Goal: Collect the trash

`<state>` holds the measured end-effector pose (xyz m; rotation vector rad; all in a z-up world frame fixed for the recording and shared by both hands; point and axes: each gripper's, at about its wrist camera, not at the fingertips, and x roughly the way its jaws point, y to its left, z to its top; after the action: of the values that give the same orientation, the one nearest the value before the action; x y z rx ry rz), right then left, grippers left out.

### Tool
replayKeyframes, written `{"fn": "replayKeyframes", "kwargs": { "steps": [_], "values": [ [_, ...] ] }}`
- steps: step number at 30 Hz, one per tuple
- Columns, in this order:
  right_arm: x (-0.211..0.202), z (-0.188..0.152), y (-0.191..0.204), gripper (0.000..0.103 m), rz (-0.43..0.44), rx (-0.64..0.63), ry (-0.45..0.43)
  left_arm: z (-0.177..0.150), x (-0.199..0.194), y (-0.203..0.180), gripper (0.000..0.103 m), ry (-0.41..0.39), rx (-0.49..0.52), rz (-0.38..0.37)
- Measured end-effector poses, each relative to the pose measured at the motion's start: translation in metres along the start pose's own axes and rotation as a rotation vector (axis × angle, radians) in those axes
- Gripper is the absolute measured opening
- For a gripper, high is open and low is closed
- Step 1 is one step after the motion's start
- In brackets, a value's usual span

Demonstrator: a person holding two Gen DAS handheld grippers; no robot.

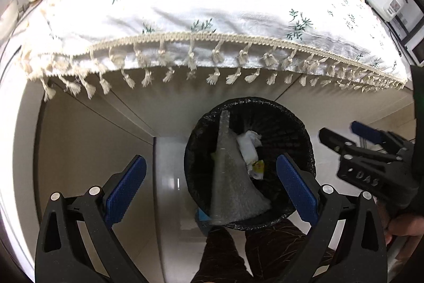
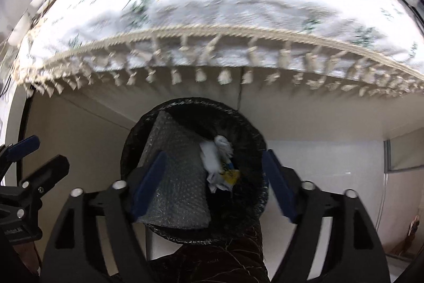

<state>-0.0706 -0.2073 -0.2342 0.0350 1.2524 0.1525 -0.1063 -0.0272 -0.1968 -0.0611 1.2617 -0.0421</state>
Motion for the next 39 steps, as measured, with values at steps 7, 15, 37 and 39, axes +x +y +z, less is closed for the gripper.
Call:
{"fn": "replayKeyframes", "kwargs": {
  "steps": [7, 15, 37, 39],
  "values": [
    [-0.055, 0.013, -0.015, 0.090, -0.059, 0.060, -0.022, 0.014, -0.035, -0.005, 0.097, -0.007, 0.006, 0.011],
    [-0.159, 0.015, -0.012, 0.091, -0.047, 0.062, -0.088, 0.022, -0.115, -0.001, 0.097, -0.039, -0.022, -0.018],
    [-0.232, -0.031, 0.011, 0.091, -0.085, 0.043, -0.159, -0.007, -0.172, -0.014, 0.096, -0.072, -0.008, -0.001],
    [-0.232, -0.033, 0.011, 0.091, -0.089, 0.042, -0.155, -0.009, -0.172, -0.013, 0.097, -0.076, -0.008, 0.001]
  ]
}}
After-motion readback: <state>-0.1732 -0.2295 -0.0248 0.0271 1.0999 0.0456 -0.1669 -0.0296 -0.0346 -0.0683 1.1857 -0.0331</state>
